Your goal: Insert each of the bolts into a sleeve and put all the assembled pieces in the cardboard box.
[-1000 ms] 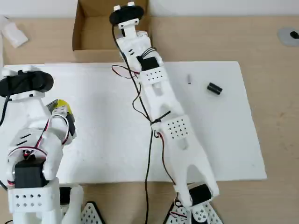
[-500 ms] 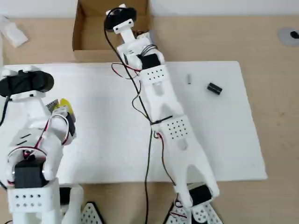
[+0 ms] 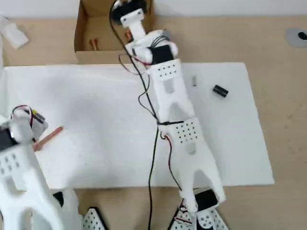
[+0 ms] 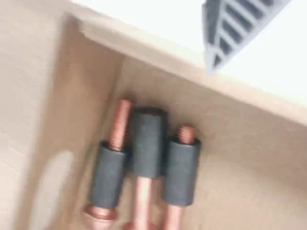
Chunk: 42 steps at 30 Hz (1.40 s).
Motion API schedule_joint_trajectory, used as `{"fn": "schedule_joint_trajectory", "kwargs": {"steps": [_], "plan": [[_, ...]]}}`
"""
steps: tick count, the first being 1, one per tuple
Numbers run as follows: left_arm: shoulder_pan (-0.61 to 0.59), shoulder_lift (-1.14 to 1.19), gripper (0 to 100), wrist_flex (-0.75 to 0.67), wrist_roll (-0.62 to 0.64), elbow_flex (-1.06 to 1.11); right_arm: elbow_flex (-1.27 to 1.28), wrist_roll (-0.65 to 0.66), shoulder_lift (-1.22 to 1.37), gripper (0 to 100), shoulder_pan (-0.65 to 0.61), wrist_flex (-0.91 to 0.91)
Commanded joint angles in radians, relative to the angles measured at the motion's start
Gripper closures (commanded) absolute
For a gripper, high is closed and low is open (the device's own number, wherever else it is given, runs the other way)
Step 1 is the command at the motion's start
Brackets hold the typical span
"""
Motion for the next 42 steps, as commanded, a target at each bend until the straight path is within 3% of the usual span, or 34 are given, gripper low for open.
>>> {"fn": "schedule_joint_trajectory", "kwargs": {"steps": [1, 7, 14, 21, 33, 42], "plan": [[-0.018, 0.163, 87, 0.104, 0.153, -0.118, -0.035, -0.031, -0.166, 53.7, 0.021, 0.095], [-0.023, 0.302, 86, 0.11, 0.367, -0.184, -0.039, -0.031, -0.236, 53.7, 0.025, 0.242], [-0.035, 0.311, 65, -0.075, 0.614, -0.048, -0.041, -0.031, -0.245, 53.6, 0.025, 0.341], [-0.094, 0.311, 68, -0.239, 0.664, 0.127, -0.041, -0.032, -0.245, 53.6, 0.025, 0.359], [-0.115, 0.311, 68, -0.267, 0.661, 0.186, -0.041, -0.034, -0.245, 53.6, 0.024, 0.359], [-0.121, 0.312, 68, -0.422, 0.661, 0.316, -0.041, -0.034, -0.245, 53.6, 0.024, 0.359]]}}
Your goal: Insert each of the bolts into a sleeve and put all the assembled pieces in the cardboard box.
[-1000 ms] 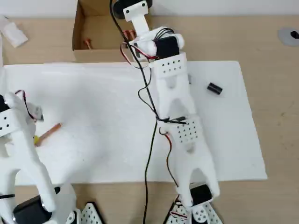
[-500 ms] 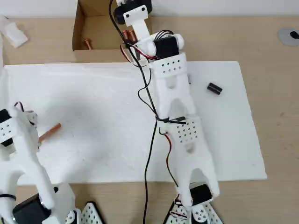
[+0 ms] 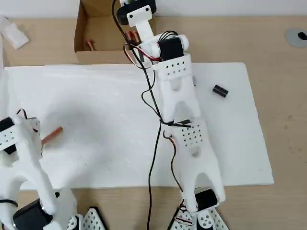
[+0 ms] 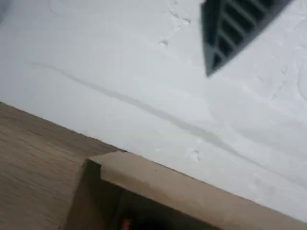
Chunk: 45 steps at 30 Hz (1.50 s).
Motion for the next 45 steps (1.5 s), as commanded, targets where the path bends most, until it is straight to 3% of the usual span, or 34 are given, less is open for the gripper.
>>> {"fn": "schedule_joint_trajectory", "kwargs": {"steps": [1, 17, 22, 30, 32, 36, 41, 45], "plan": [[-0.011, -0.001, 68, -0.051, 0.006, 0.031, -0.041, -0.009, -0.091, 53.6, 0.018, 0.006], [-0.006, 0.068, 68, -0.175, 0.0, 0.089, -0.041, -0.051, -0.093, 53.6, 0.019, 0.043], [-0.006, 0.28, 69, -0.167, -0.028, -0.017, -0.041, -0.051, -0.093, 53.6, 0.018, 0.048], [-0.006, 0.467, 69, -0.035, -0.028, -0.203, -0.041, -0.051, -0.093, 53.6, 0.018, 0.048], [-0.008, 0.484, 75, -0.032, -0.028, -0.218, -0.041, -0.051, -0.093, 53.6, 0.018, 0.048], [-0.008, 0.486, 99, -0.038, -0.057, -0.247, -0.041, -0.063, -0.093, 53.6, 0.016, 0.048], [-0.017, 0.484, 100, -0.031, -0.08, -0.299, -0.041, -0.089, -0.093, 53.6, 0.018, 0.048], [-0.018, 0.464, 100, 0.038, -0.187, -0.374, -0.041, -0.11, -0.094, 53.6, 0.018, 0.049]]}}
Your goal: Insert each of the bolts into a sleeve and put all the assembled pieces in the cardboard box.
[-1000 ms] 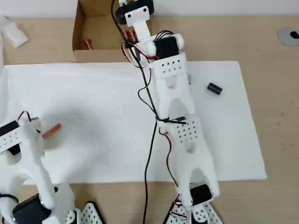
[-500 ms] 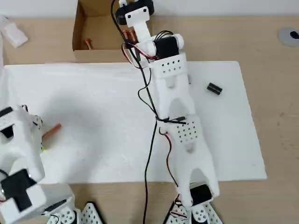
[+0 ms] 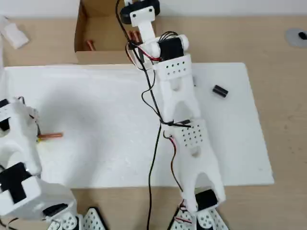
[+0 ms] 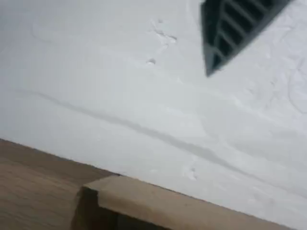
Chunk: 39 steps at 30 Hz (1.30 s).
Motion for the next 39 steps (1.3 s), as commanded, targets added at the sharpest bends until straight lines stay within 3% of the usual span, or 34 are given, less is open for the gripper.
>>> {"fn": "schedule_joint_trajectory", "kwargs": {"steps": [1, 5, 10, 12, 16, 22, 28, 34, 39], "plan": [[-0.02, -0.025, 100, 0.121, -0.1, -0.083, -0.041, -0.021, -0.101, 53.6, 0.018, 0.009], [-0.003, -0.114, 100, 0.364, -0.302, -0.272, -0.041, -0.06, -0.171, 53.6, 0.018, 0.011], [0.032, -0.2, 100, 0.52, -0.769, -0.486, -0.03, -0.146, -0.298, 53.6, 0.047, 0.031], [0.044, -0.225, 100, 0.58, -0.884, -0.552, -0.028, -0.192, -0.343, 53.7, 0.082, 0.031], [0.084, -0.274, 100, 0.649, -0.991, -0.646, 0.11, -0.233, -0.44, 53.7, 0.2, 0.032], [0.138, -0.44, 99, 0.666, -1.122, -0.74, 0.627, -0.356, -0.693, 53.7, 0.337, 0.031], [0.342, -0.567, 99, 0.655, -1.178, -0.687, 1.055, -0.549, -0.823, 53.7, 0.348, -0.037], [0.511, -0.601, 99, 0.6, -1.178, -0.568, 1.254, -0.744, -0.823, 53.7, 0.352, -0.272], [0.577, -0.638, 99, 0.601, -1.178, -0.529, 1.379, -0.89, -0.823, 53.7, 0.387, -0.382]]}}
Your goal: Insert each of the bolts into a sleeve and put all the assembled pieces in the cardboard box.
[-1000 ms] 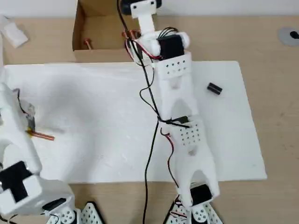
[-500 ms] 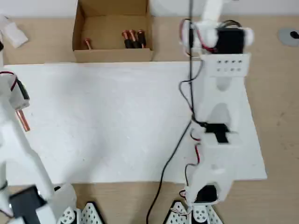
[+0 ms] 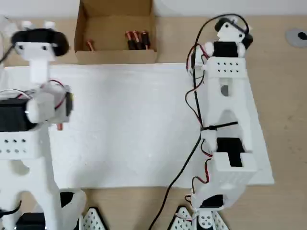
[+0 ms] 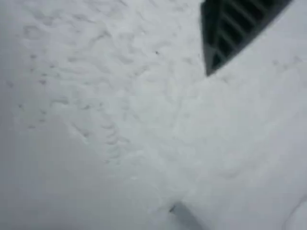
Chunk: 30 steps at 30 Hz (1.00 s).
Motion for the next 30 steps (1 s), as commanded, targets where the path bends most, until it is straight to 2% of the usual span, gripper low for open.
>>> {"fn": "schedule_joint_trajectory", "kwargs": {"steps": [1, 4, 7, 9, 13, 17, 21, 23, 26, 30], "plan": [[0.043, -0.054, 99, -0.021, -0.005, 0.012, 0.074, -0.1, -0.07, 53.7, 0.059, -0.086], [0.051, -0.087, 99, -0.02, -0.005, 0.025, 0.142, -0.153, -0.07, 53.7, 0.101, -0.158], [0.051, -0.119, 99, -0.017, -0.005, 0.038, 0.188, -0.152, -0.07, 53.7, 0.137, -0.233], [0.048, -0.139, 100, -0.015, -0.003, 0.055, 0.202, -0.094, -0.07, 53.7, 0.148, -0.279], [0.049, -0.18, 100, -0.015, -0.003, 0.115, 0.2, 0.132, -0.035, 53.7, 0.153, -0.376], [0.048, -0.219, 100, -0.015, -0.003, 0.173, 0.203, 0.155, 0.035, 53.7, 0.199, -0.514], [0.044, -0.245, 100, -0.015, 0.034, 0.221, 0.2, 0.196, 0.097, 53.7, 0.2, -0.577], [0.044, -0.249, 100, -0.015, 0.061, 0.227, 0.2, 0.301, 0.113, 53.7, 0.185, -0.577], [0.048, -0.249, 100, -0.015, 0.074, 0.23, 0.194, 0.535, 0.113, 53.7, 0.174, -0.543], [0.043, -0.249, 100, -0.015, 0.074, 0.232, 0.085, 0.829, 0.099, 53.7, 0.18, -0.377]]}}
